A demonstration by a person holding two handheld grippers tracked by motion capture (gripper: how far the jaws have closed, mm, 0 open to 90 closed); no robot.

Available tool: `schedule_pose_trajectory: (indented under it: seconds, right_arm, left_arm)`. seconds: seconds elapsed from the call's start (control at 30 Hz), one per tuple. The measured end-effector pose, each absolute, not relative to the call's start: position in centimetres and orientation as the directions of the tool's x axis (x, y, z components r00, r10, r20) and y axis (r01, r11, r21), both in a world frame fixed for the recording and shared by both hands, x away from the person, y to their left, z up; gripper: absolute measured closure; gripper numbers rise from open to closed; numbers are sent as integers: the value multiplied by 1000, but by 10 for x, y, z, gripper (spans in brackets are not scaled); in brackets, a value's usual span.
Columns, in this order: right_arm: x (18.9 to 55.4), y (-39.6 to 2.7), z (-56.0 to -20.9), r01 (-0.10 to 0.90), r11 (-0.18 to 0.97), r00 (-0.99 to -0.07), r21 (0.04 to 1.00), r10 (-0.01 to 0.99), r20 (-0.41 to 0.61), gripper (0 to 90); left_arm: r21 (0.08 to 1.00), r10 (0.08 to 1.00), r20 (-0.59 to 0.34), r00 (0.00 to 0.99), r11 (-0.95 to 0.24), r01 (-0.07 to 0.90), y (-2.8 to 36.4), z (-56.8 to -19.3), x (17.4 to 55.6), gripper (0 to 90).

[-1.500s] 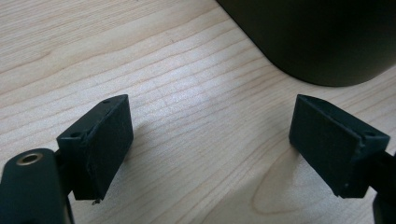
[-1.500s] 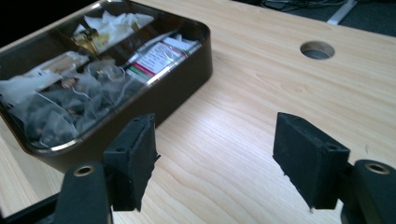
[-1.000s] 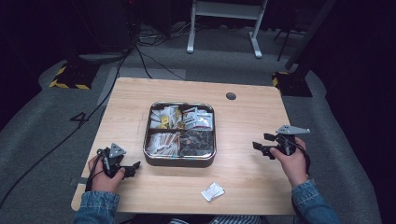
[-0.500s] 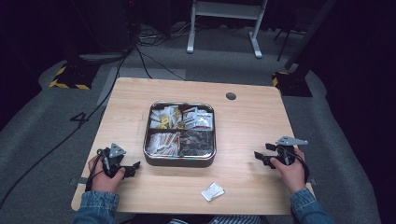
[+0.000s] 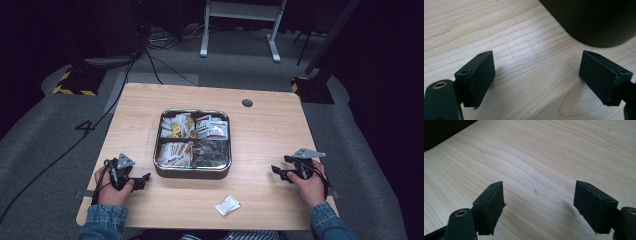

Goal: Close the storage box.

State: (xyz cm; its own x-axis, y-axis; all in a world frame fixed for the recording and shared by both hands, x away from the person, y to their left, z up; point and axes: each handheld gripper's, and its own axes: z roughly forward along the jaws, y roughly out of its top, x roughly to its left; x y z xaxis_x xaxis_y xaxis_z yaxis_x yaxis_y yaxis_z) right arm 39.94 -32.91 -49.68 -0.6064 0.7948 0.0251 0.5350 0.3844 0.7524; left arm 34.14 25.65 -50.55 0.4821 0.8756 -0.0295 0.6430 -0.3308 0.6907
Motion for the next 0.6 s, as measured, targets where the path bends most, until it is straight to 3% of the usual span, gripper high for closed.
schedule_pose_trajectory:
  seconds: [0.27, 0.6]
  right_arm:
    - [402, -321, -505, 530, 439, -629, 726, 778, -11, 86]
    - [403, -319, -505, 534, 434, -626, 726, 780, -5, 82]
  left_arm:
    - [691, 876, -29, 482, -331, 643, 256, -506, 341, 139]
    - [691, 876, -30, 482, -331, 643, 256, -506, 341, 138]
